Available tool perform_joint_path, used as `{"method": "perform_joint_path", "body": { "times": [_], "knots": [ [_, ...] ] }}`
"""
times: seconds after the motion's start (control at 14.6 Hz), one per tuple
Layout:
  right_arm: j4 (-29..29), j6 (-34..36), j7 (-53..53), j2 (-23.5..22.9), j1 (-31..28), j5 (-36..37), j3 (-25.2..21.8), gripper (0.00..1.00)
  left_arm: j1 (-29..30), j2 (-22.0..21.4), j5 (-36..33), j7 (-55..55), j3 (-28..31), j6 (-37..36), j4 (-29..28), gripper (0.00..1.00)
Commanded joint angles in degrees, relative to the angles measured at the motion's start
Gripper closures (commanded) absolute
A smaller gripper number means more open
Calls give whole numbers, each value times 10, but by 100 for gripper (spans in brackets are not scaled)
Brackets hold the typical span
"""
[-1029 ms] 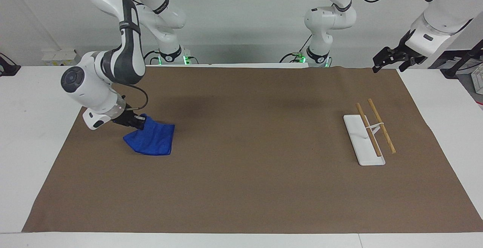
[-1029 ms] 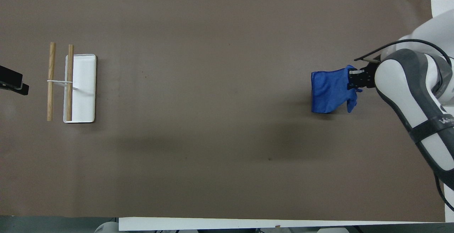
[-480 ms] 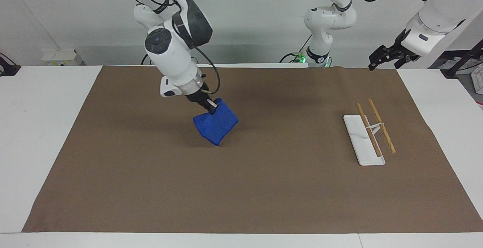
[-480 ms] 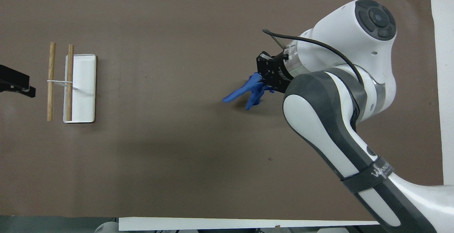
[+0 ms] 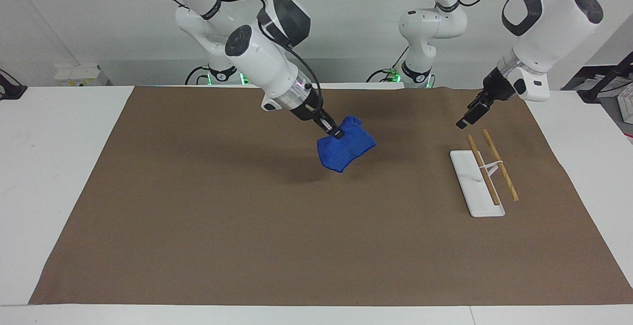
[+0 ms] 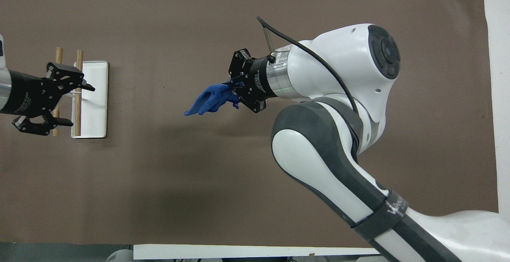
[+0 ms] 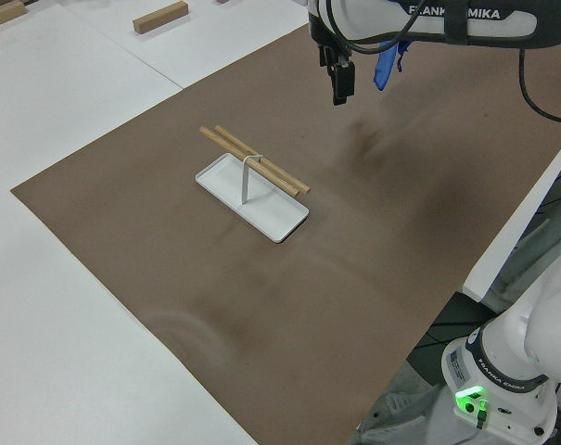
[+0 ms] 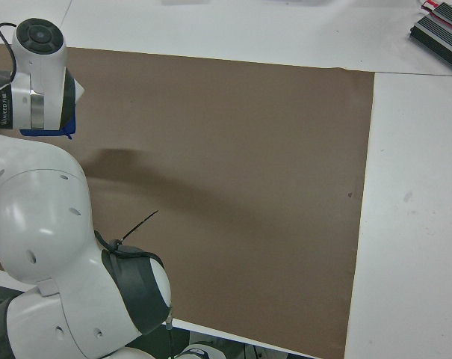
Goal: Right arm passes towel to left arm to hang
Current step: 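Lift the towel with the right gripper while the left gripper reaches forward, then bring the towel to the left gripper and close the left gripper on it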
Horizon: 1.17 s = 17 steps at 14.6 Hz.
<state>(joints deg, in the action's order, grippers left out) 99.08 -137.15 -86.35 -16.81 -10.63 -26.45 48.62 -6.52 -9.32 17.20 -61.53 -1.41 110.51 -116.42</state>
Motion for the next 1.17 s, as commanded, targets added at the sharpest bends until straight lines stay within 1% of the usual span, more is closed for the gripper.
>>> {"method": "perform_joint_path", "body": {
  "times": [0.0, 0.14, 0.27, 0.41, 0.62, 0.82, 0.89, 1.03, 1.1],
  "knots": [
    [-13, -84, -64, -34, 12, -11, 41, 100, -28, -14, 48, -158, 4, 95, -51, 0],
    [-13, -130, -89, -45, 23, -11, 53, 100, -56, -6, 55, -229, 4, 110, -59, 0],
    [-13, -139, -92, -46, 29, -11, 54, 100, -57, -6, 76, -311, 3, 94, -59, 0],
    [-13, -140, -93, -47, 30, -11, 60, 100, -77, -9, 78, -328, 4, 72, -59, 0],
    [-13, -140, -96, -47, 30, -11, 61, 100, -82, -7, 85, -371, 3, 109, -60, 0],
    [-13, -140, -96, -47, 30, -11, 61, 100, -97, -13, 86, -373, 4, 115, -78, 0],
    [-13, -140, -96, -47, 30, -11, 61, 100, -98, -14, 86, -373, 4, 115, -79, 2],
    [-13, -140, -96, -48, 30, -11, 61, 100, -102, -18, 86, -374, 4, 116, -88, 13],
    [-13, -140, -96, -47, 30, -11, 61, 100, -105, -18, 86, -375, 4, 122, -89, 20]
  ]
}}
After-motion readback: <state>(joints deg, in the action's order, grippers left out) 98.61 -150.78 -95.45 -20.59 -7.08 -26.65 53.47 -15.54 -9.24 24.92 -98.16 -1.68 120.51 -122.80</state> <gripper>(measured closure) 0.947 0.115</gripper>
